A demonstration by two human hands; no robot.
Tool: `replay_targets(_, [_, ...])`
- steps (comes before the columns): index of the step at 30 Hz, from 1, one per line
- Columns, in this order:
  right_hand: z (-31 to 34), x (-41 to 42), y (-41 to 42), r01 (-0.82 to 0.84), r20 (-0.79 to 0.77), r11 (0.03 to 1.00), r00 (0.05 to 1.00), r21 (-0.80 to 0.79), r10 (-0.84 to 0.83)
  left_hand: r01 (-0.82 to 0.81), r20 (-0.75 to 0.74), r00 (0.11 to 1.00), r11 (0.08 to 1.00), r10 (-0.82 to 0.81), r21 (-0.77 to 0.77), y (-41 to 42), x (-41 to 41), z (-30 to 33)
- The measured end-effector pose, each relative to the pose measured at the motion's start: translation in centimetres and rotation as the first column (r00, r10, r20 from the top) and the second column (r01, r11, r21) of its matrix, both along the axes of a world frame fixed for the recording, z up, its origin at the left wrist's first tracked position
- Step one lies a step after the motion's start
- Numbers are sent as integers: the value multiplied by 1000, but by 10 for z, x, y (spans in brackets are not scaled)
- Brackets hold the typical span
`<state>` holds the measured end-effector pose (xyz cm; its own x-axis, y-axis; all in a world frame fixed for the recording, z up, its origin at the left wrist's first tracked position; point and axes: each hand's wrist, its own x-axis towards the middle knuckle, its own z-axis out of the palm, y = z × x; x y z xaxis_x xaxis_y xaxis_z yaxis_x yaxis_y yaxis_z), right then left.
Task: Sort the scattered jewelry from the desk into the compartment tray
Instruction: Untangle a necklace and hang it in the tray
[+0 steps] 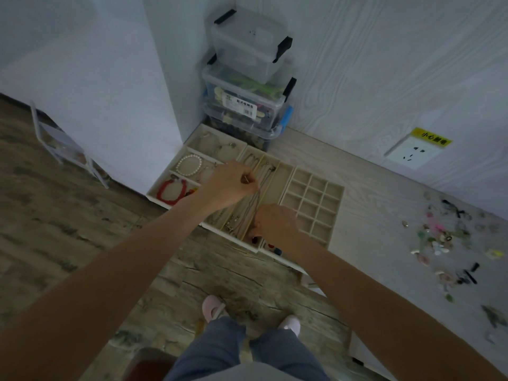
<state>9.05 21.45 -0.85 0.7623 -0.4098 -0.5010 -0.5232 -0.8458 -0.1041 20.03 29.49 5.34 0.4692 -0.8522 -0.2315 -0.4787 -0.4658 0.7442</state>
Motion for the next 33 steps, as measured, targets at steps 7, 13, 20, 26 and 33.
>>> replay_targets(7, [-3,1,9,78,26,996,997,-45,-77,-45,-43,998,999,44,-13,-2,6,-2])
replay_targets(13, [2,1,11,119,-7,993,993,-18,-119,18,-24,1000,1000,-18,20,-5,7,1])
replay_targets(20, [42,-9,-23,374,129,805,869,460,-477,138,36,989,989,-140,54,-19,4,-1])
replay_targets(26, [47,-9,-42,392,185,569,684,723,-706,192,37,980,980,-194,53,-36,-3,-3])
replay_targets(33, [30,-12,-57,420,186,517,615,746,-766,170,160,971,984,-176,55,-42,12,5])
